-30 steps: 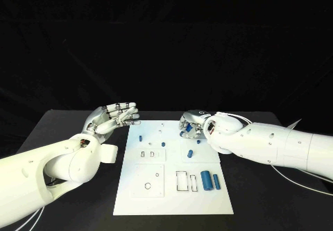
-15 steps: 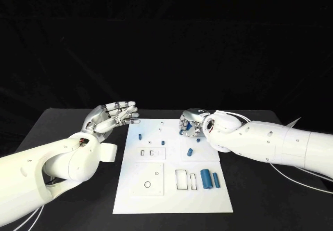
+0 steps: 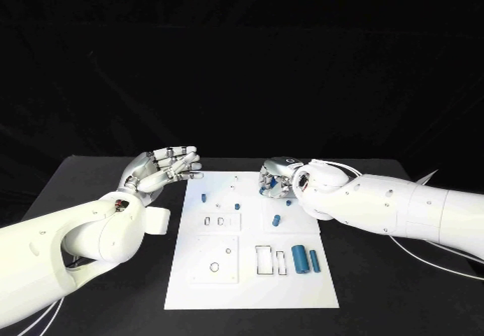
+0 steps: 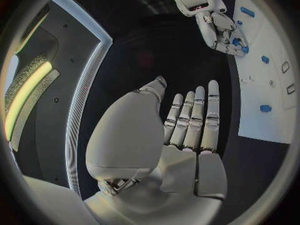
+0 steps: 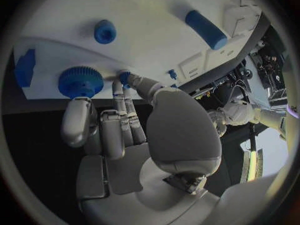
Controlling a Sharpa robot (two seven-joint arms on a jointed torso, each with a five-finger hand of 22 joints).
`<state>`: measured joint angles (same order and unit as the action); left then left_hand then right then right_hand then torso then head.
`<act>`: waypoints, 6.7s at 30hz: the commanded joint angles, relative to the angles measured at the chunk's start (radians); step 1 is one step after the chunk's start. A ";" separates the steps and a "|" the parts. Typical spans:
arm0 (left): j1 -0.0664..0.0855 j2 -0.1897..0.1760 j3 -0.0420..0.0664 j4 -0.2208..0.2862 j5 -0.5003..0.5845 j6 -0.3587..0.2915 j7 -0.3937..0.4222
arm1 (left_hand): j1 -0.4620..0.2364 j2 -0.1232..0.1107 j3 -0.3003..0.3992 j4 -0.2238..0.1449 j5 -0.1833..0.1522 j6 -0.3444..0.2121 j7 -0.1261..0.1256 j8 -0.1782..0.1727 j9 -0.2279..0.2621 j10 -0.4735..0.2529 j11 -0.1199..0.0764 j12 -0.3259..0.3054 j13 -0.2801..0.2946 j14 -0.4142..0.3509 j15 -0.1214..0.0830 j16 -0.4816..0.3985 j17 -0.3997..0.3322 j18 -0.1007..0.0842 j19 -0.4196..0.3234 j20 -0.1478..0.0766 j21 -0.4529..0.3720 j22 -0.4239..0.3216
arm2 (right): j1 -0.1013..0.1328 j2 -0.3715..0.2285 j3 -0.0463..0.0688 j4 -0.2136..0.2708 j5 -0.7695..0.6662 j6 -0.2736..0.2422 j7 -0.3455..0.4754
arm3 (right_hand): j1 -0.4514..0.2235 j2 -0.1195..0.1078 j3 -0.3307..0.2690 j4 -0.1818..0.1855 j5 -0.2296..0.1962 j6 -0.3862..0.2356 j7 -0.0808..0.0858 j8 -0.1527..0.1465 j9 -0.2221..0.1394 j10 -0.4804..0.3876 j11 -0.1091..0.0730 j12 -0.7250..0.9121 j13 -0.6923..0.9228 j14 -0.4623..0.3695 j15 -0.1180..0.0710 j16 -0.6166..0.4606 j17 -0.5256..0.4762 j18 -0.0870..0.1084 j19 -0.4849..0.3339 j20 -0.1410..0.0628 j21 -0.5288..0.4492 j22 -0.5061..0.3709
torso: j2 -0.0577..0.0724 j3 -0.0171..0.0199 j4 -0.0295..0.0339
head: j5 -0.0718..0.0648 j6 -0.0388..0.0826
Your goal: Assemble the parts on the task board
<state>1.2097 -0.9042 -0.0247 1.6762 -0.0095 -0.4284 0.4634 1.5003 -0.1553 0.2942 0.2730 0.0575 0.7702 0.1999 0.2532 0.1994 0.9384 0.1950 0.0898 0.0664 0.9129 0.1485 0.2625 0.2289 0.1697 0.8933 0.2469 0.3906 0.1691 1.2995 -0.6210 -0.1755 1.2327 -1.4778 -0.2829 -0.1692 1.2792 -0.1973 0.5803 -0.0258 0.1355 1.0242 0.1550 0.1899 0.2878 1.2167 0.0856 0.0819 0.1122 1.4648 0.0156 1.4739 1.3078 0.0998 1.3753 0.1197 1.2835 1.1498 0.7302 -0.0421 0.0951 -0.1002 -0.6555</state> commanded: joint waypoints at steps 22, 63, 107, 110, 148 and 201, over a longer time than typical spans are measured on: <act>0.003 0.003 0.001 -0.005 0.000 0.019 0.000 | 0.006 0.000 -0.003 -0.001 -0.006 -0.003 0.043 -0.002 -0.002 -0.003 0.002 -0.006 -0.001 0.002 0.004 0.006 0.003 0.011 0.004 -0.002 0.006 0.002 | -0.001 0.017 0.000 -0.015 -0.015 0.006 -0.016 | -0.015 0.009 0.024 0.014 0.002 0.027 -0.015 0.028 0.026 0.013 -0.008 -0.005 0.013 0.064 -0.014 0.008 0.045 -0.014 -0.006 -0.012 0.003 0.003 | 0.003 -0.0021 -0.0004 | -0.013 0.003; 0.005 0.012 0.004 -0.007 0.000 0.022 -0.002 | 0.013 0.003 0.000 -0.005 -0.006 -0.005 0.042 -0.003 -0.002 -0.004 0.003 -0.010 -0.001 0.001 0.004 0.006 0.007 0.010 0.002 -0.002 0.009 0.004 | 0.022 0.139 0.017 -0.093 -0.012 -0.163 -0.099 | -0.022 0.033 0.041 0.023 0.001 0.039 -0.023 0.053 0.053 0.038 -0.017 -0.007 0.023 0.067 -0.023 0.016 0.059 -0.018 0.002 -0.022 0.016 0.026 | 0.009 -0.0089 0.0142 | -0.004 0.014; 0.018 0.024 0.009 -0.009 0.000 0.026 -0.001 | 0.014 0.000 -0.003 -0.007 -0.006 -0.004 0.040 -0.002 -0.002 -0.002 0.002 -0.010 -0.001 0.000 0.004 0.006 0.009 0.010 0.001 -0.002 0.010 0.004 | 0.000 0.200 0.016 -0.166 0.003 -0.142 -0.081 | -0.032 0.024 0.041 0.026 0.001 0.017 -0.014 0.049 0.060 0.023 -0.010 -0.017 0.023 0.067 -0.017 0.017 0.058 -0.017 -0.003 -0.019 0.011 0.020 | 0.018 -0.0163 0.0213 | 0.004 0.009; 0.018 0.025 0.009 -0.011 0.000 0.026 -0.001 | 0.014 0.000 -0.003 -0.007 -0.006 -0.004 0.040 -0.002 -0.002 -0.002 0.002 -0.010 -0.001 0.000 0.004 0.006 0.009 0.010 0.001 -0.002 0.010 0.004 | 0.000 0.201 0.016 -0.163 0.005 -0.143 -0.077 | -0.034 0.021 0.041 0.026 0.001 0.013 -0.013 0.048 0.061 0.021 -0.008 -0.018 0.023 0.067 -0.016 0.017 0.058 -0.016 -0.004 -0.018 0.010 0.020 | 0.018 -0.0159 0.0189 | 0.006 0.010; 0.022 0.019 0.009 -0.036 0.000 0.024 0.002 | 0.016 -0.001 -0.004 -0.009 -0.006 -0.002 0.038 -0.001 -0.002 0.000 0.001 -0.011 0.000 -0.001 0.003 0.006 0.011 0.010 -0.001 -0.003 0.012 0.005 | 0.009 0.084 0.022 -0.045 0.056 -0.186 -0.068 | -0.048 -0.045 0.001 0.037 -0.002 -0.118 0.017 -0.032 0.055 -0.072 0.018 0.013 0.020 0.057 0.007 0.007 0.030 0.000 -0.042 0.004 -0.060 -0.050 | 0.017 -0.0118 0.0055 | 0.014 0.018; 0.021 0.011 0.008 -0.049 -0.001 0.047 0.004 | 0.020 -0.001 -0.004 -0.011 -0.006 0.000 0.034 0.000 -0.001 0.003 0.001 -0.011 0.000 -0.002 0.003 0.006 0.013 0.010 -0.002 -0.003 0.014 0.006 | 0.005 -0.088 0.031 -0.002 0.245 -0.063 -0.060 | 0.190 0.034 -0.508 0.310 0.073 -0.232 0.009 0.132 0.116 0.320 -0.004 1.457 1.424 0.104 -0.007 0.094 0.251 -0.100 0.195 -0.007 0.287 0.421 | 0.023 0.0109 -0.0048 | 0.007 0.010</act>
<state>1.2295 -0.8950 -0.0176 1.6263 -0.0085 -0.4012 0.4574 1.5092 -0.1542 0.2886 0.2674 0.0576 0.7702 0.1999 0.2532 0.1980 0.9384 0.1950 0.0811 0.0664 0.9128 0.1485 0.2625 0.2412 0.1696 0.8932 0.2469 0.3975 0.1730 1.3057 -0.7102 -0.1447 1.2320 -1.2298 -0.3474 -0.2338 1.4690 -0.1710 0.0717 0.2842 0.2072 0.7884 0.1622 0.3172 0.4048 1.4667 0.0750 1.5355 1.3080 1.4646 0.0017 1.5618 1.3080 0.0140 1.4644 0.1057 1.5663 1.3078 0.7536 -0.0309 0.0895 -0.0931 -0.6435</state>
